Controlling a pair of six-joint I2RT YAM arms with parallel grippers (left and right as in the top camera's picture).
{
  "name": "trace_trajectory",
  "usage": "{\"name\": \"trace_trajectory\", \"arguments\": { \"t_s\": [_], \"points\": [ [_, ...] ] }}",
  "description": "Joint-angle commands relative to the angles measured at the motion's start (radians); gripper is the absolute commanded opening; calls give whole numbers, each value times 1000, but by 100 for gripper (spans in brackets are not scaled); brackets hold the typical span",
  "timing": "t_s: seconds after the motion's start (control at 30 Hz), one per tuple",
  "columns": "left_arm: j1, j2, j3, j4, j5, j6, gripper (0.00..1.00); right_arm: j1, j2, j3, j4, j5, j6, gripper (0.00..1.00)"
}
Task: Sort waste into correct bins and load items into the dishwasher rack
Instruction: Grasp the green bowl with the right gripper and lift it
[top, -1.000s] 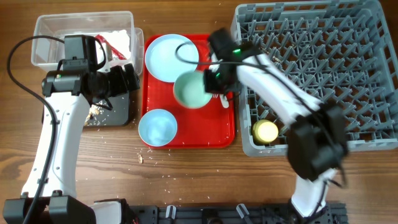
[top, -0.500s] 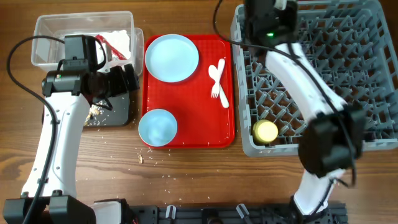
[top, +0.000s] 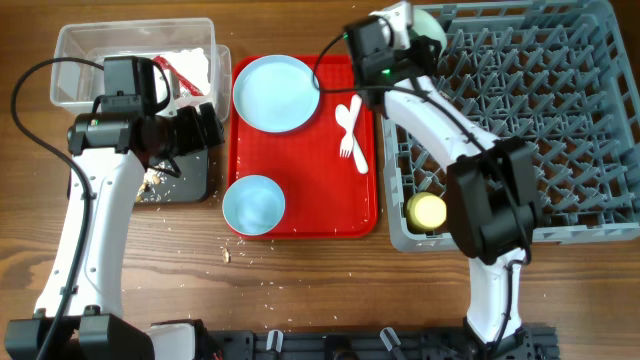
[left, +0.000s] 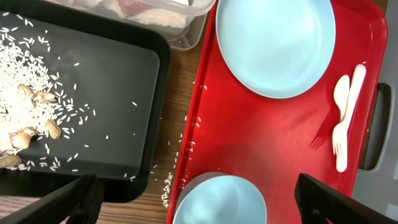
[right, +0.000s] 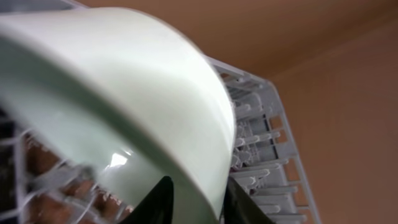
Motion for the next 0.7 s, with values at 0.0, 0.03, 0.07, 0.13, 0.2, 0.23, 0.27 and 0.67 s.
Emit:
{"name": "trace_trajectory", "arguments": {
  "t_s": [0.0,0.03,0.07,0.13,0.2,0.23,0.27,0.67],
  "points": [
    [3,0,1,3,-3,9,100,44,26,0,-10,-22,0,63],
    [3,0,1,3,-3,9,100,48,25,0,-9,-22,-10,69],
    [3,0,1,3,-3,9,100,51,22,0,-13,-39,-31,73],
    [3,0,1,3,-3,9,100,53,-1,0,-31,-85,-34,78],
    [3,0,1,3,-3,9,100,53,-49,1,-70,-180,-22,81],
    [3,0,1,3,-3,9,100,53,-92,1,-109,-290,-22,81],
    [3,0,1,3,-3,9,100,53,-138,1,-154,-442,-21,81],
    [3,0,1,3,-3,9,100,195,-251,-282,-214,-1574,517,72]
  ]
}}
